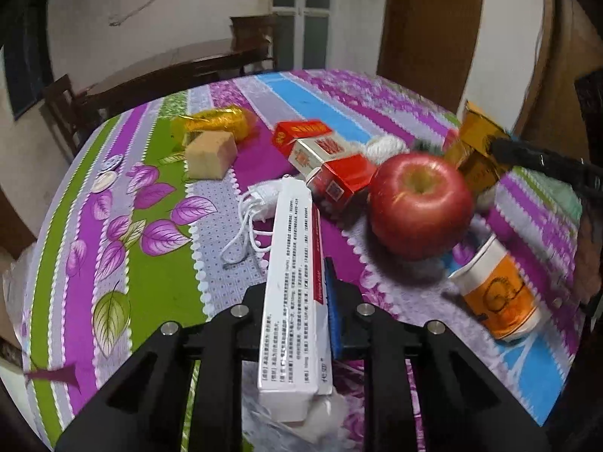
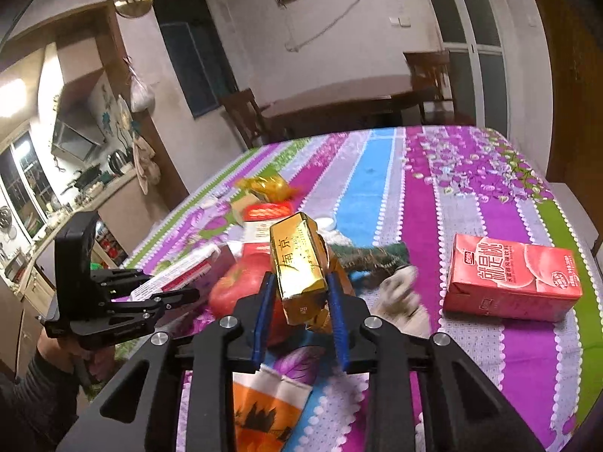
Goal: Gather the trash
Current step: 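Grasp the white medicine box with the left tool while the right tool grasps the gold packet, then carry the medicine box and gold packet to the green bin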
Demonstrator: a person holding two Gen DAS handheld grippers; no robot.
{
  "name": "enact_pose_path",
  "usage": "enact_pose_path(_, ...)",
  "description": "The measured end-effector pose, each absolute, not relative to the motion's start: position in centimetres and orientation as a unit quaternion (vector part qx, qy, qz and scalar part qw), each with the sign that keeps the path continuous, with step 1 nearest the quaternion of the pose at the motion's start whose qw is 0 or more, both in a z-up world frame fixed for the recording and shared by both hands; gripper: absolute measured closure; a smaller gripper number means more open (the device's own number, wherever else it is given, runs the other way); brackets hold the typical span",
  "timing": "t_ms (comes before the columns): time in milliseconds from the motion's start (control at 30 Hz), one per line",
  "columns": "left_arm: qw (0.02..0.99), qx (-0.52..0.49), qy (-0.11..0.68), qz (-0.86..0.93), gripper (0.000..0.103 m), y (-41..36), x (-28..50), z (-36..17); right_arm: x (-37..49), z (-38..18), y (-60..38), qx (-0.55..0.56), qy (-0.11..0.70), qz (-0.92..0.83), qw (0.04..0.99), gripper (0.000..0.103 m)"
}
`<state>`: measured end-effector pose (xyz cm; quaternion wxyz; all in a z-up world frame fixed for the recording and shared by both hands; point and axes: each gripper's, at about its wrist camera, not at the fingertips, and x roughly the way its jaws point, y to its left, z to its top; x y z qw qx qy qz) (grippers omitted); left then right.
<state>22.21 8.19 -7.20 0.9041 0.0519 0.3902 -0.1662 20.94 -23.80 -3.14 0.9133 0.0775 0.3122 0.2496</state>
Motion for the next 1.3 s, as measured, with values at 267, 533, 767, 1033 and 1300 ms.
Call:
enact_pose_path(267,0.923,0.002,0.357,-0.144,0.085,8.6,19.7,-5.3,16.2,-0.7,-24.6,0.065,0.254,0.237,0.935,0.075)
enact_pose_path(533,0.948,-0.006,0.279,-0.152,0.085,4.3,15.9,-0.2,12.4,2.1,-26.5,0.057,0.222,0.212,0.95,0.075)
enact_pose_path(767,0.954,-0.006,0.243,-0.177,0.085,-0.9,15.0,2.1,9.4,4.1,-29.4,0.038,0.203,0.166,0.964,0.075)
enact_pose_path(1033,0.947,0.002,0.229,-0.225,0.085,-7.2,15.3,3.1,6.7,6.0,-35.1,0.043,0.187,0.116,0.974,0.075)
enact_pose_path(1300,0.935,0.011,0.227,-0.273,0.085,-14.5,16.1,3.1,4.7,6.7,-43.3,0.056,0.18,0.052,0.981,0.075)
